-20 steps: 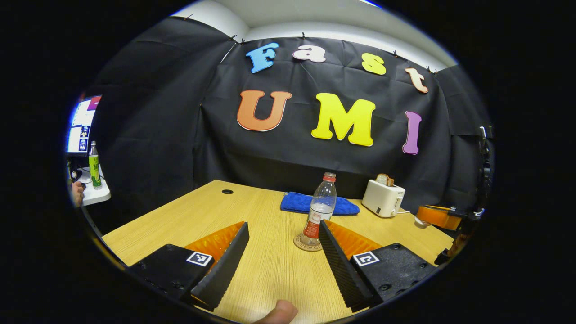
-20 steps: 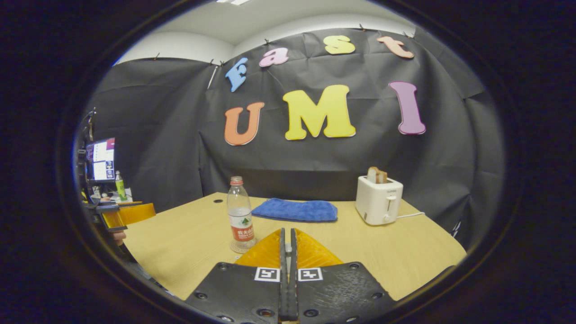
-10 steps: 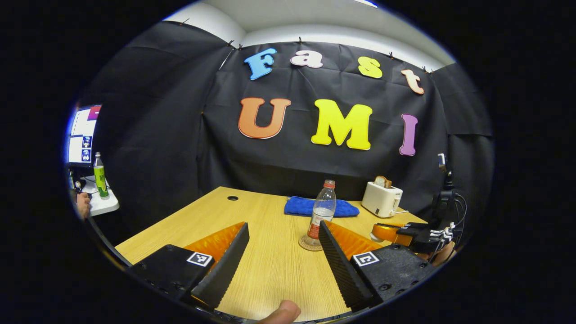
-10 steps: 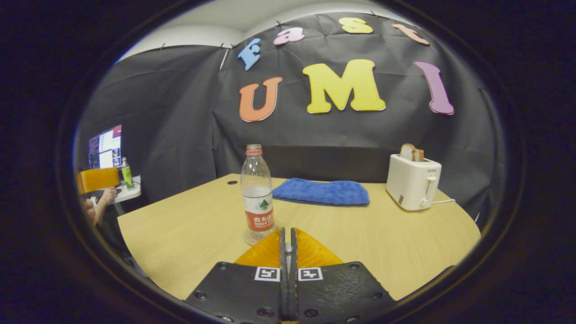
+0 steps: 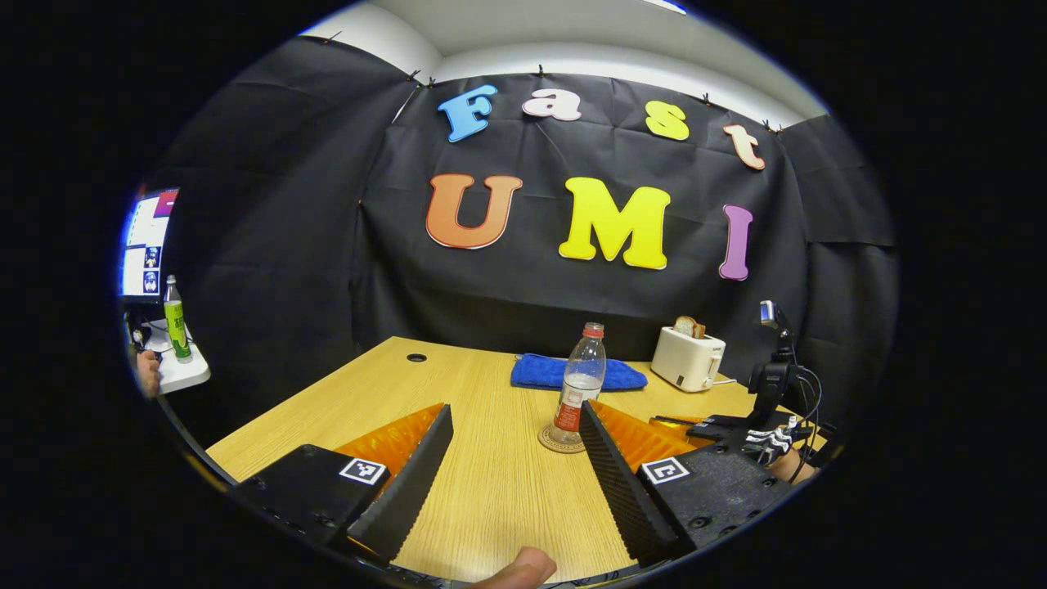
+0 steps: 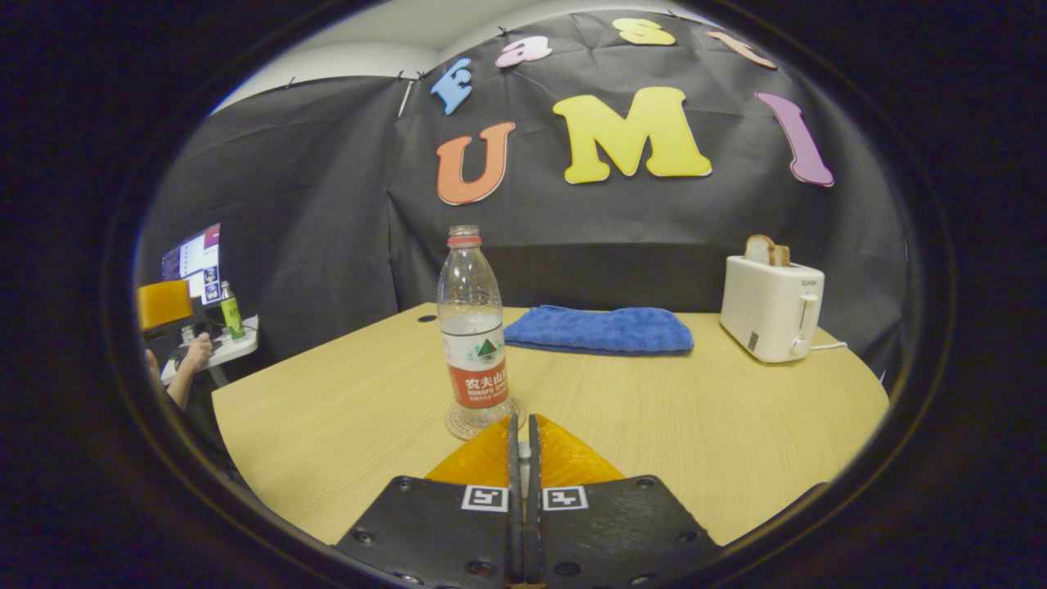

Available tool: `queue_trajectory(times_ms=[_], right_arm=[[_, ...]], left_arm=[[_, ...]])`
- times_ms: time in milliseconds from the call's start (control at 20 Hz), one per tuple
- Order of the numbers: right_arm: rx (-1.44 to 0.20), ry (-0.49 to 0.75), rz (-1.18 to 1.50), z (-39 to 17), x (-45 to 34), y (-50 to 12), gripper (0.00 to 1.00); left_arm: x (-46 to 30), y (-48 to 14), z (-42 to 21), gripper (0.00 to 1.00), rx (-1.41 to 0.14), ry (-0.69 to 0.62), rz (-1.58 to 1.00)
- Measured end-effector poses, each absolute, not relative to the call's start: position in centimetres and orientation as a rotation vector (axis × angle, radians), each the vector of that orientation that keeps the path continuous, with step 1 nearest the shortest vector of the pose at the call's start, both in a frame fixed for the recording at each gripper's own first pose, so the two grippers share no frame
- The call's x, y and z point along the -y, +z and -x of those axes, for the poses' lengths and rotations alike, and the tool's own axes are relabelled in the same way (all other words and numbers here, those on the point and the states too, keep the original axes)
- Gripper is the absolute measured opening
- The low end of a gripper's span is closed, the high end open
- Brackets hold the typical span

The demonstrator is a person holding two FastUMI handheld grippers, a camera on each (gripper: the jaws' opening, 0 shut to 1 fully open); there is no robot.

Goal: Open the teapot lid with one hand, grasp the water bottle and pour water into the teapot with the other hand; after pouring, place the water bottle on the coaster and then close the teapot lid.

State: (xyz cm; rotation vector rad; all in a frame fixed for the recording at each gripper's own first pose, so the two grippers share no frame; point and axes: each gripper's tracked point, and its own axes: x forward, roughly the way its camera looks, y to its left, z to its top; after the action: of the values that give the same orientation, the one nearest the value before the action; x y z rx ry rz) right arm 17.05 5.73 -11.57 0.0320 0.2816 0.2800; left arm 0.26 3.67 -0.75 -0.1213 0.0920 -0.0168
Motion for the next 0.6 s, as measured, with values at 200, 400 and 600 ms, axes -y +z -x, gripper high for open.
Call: queue_trajectory(times_ms=[200, 400, 600], right_arm=[[-0.276, 0.28, -0.029, -16.9, -5.9, -11.8, 0.04], [-0.233, 0.264, -0.027, -16.2, -5.5, -10.5, 0.22], [-0.185, 0.196, -0.03, -14.3, -3.9, -8.1, 0.56]], left_arm=[[-3.3, -1.5, -0.6, 0.98, -0.115, -0.028, 0.118], [-3.0, -1.9, -0.7, 0.98, -0.131, -0.034, 0.113], [-3.2, -1.6, -0.9, 0.98, -0.116, -0.014, 0.1]])
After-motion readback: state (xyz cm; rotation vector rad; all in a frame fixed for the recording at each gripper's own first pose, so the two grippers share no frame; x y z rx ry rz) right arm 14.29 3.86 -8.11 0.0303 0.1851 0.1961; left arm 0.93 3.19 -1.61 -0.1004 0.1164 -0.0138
